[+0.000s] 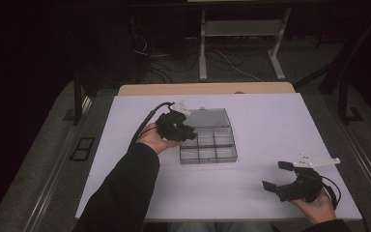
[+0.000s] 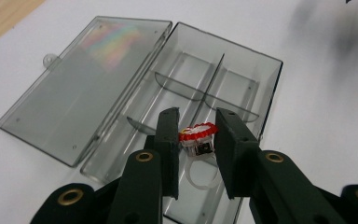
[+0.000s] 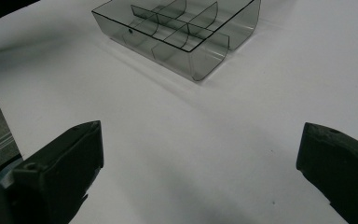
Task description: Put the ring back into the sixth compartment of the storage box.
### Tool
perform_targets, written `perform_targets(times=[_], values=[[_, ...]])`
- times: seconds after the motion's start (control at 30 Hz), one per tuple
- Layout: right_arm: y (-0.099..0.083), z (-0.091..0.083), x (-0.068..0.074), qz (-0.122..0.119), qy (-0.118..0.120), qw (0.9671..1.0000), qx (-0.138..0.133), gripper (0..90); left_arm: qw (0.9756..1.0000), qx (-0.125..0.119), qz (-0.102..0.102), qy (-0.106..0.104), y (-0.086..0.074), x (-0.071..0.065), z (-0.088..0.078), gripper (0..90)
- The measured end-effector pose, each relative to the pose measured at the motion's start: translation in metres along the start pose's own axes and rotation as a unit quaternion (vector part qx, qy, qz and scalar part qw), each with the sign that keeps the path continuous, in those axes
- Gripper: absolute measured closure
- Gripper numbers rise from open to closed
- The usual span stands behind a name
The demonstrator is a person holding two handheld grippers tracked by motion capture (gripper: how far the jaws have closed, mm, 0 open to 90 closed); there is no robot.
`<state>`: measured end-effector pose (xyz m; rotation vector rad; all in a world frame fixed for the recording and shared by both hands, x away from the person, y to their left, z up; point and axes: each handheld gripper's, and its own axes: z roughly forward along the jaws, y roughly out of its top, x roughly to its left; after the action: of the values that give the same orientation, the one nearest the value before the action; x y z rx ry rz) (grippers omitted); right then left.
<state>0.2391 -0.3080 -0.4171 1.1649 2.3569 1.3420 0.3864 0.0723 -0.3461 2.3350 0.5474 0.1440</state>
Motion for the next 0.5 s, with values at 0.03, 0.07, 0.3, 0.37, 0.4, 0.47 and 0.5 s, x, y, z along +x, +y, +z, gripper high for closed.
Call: perform_targets(times=[0.03, 0.07, 0.3, 0.37, 0.4, 0.47, 0.5], values=[[0.000, 0.000, 0.000, -0.001, 0.000, 1.0000, 0.001, 0.2, 1.0000, 0.005, 0.003, -0.001, 0.002, 0.000, 0.000, 70.6], [0.000, 0.000, 0.000, 0.000, 0.001, 1.0000, 0.001, 0.2, 1.0000, 0.004, 0.005, -0.001, 0.004, 0.000, 0.001, 70.6], [0.000, 0.000, 0.001, -0.003, 0.003, 1.0000, 0.001, 0.2, 0.9998, 0.004, 0.017, -0.002, 0.018, -0.002, 0.010, 70.6], [0.000, 0.000, 0.001, -0.002, 0.003, 1.0000, 0.001, 0.2, 0.9998, 0.001, 0.018, -0.004, 0.022, -0.003, 0.013, 70.6], [0.000, 0.000, 0.001, -0.002, 0.003, 1.0000, 0.001, 0.2, 0.9998, 0.001, 0.021, -0.005, 0.023, -0.003, 0.014, 70.5], [0.000, 0.000, 0.001, -0.002, 0.002, 1.0000, 0.000, 0.2, 0.9997, -0.001, 0.022, -0.006, 0.027, -0.003, 0.016, 70.5], [0.000, 0.000, 0.001, -0.003, 0.002, 1.0000, 0.001, 0.2, 0.9998, -0.006, 0.019, -0.006, 0.028, -0.004, 0.018, 70.5]])
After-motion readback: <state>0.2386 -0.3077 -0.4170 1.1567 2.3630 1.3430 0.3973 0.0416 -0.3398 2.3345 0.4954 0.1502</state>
